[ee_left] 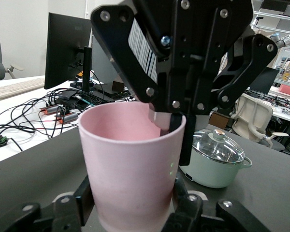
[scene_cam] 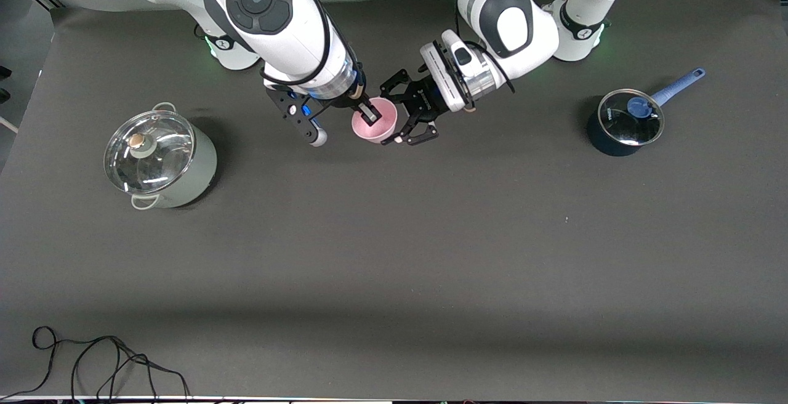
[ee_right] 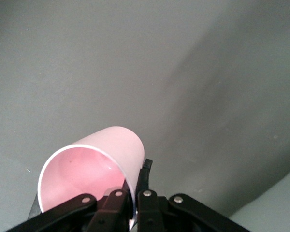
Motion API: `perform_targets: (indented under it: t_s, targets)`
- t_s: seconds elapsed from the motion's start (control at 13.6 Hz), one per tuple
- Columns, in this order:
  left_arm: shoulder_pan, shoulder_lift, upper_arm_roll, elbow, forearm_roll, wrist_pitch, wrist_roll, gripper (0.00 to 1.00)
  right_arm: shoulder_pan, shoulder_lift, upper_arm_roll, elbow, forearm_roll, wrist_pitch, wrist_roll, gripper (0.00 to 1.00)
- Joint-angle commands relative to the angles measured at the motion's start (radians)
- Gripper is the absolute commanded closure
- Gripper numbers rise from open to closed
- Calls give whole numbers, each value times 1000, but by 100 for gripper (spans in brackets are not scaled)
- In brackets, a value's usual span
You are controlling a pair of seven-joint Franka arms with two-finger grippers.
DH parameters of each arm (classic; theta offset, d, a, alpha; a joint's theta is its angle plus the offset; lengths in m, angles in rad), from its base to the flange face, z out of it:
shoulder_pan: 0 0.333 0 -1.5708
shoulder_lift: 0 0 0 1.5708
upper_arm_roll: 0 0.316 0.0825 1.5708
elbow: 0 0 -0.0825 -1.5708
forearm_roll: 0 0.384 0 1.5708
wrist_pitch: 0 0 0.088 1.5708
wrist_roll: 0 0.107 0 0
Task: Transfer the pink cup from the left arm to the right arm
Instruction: 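Close the right gripper on the cup rim beside the left gripper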
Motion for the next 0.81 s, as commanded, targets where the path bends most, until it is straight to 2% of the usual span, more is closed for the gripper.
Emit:
perform_targets:
  t_s: [0.0,0.37,0.59,0.74]
  targets:
    - [-4,-8,9,16,-14,16,-66,1,-12,2,-14,33,9,-19,-91,100]
    - [-2,4,12,18,-12,19,-77,1,-127,-32,-17,27,8,-56,-346,100]
    - [11,69,20,16,-12,21,-92,1,-233,-76,-20,19,-4,-166,-614,100]
    - [13,90,47,16,-11,24,-113,1,-314,-112,-52,16,-4,-239,-809,100]
